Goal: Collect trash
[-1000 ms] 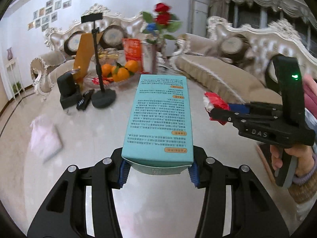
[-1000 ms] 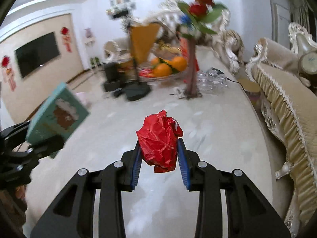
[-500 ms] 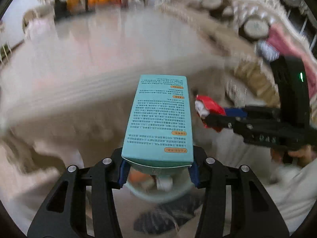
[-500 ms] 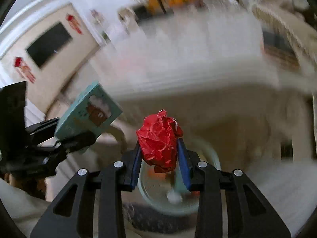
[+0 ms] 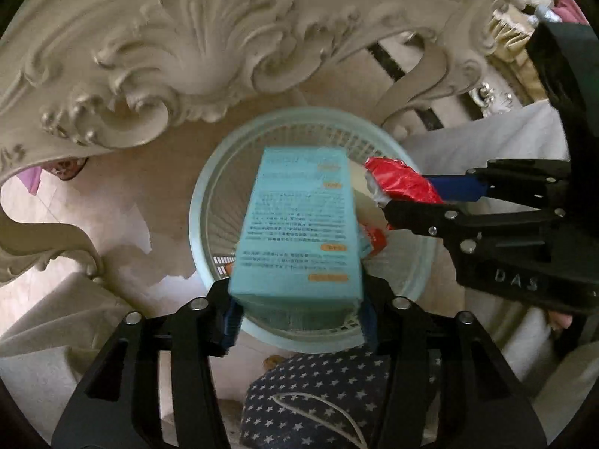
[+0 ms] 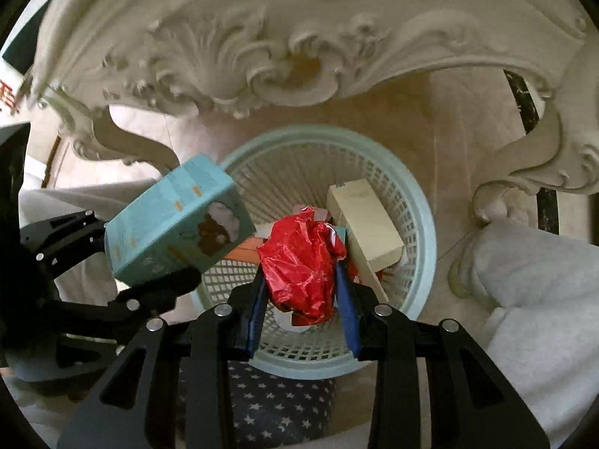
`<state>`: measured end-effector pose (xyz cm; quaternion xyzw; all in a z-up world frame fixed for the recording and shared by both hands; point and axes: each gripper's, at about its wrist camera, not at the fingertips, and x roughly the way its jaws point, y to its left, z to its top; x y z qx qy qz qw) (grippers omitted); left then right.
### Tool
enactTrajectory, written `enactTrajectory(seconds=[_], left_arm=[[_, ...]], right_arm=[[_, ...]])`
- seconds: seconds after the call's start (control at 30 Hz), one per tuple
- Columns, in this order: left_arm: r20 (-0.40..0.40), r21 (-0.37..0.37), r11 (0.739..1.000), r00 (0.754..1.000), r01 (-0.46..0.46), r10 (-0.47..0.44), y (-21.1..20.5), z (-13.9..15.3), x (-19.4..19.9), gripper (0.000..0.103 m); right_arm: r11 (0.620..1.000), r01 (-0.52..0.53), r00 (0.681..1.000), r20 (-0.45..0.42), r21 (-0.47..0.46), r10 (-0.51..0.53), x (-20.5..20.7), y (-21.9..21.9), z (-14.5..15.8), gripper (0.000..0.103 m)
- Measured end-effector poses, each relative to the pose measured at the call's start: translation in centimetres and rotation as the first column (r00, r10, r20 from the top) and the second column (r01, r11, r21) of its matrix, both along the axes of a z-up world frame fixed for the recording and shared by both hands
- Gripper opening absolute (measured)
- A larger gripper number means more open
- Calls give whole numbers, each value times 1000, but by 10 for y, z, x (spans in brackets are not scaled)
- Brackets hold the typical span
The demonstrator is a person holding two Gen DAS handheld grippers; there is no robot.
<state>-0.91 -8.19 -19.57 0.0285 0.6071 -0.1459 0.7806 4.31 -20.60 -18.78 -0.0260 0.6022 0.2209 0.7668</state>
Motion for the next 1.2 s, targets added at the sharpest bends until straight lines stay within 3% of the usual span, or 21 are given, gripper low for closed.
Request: enactTrajectory(seconds=[0.07,0.23,0.57,0.83,0.93,1.2], left_arm=[[-6,34,999,1000,-10,10,1,-5,5,86],[14,45,996,997,-71,70,9,-1,7,88],[109,14,976,971,-216,213,45,61,9,88],[250,1,950,920,-311,301,53,137,0,88],[271,-18,948,912,-317,310,51,153,-3,88],[326,-8,941,889,-337,321,45,176,-7,88]], right_arm=[[1000,-2,1000,-14,-16,2,-2,0,-5,59],[999,37,999,2,-29,-37,-11,-3,0,78],[988,149,989,-3,41,-149,-5,-22,37,79],[986,162,978,128,49,-167,-14,-20,100,79],[988,152,971,181,31,-155,-17,-15,116,79],[984,172,958,226,38,-176,-23,-17,131,79]])
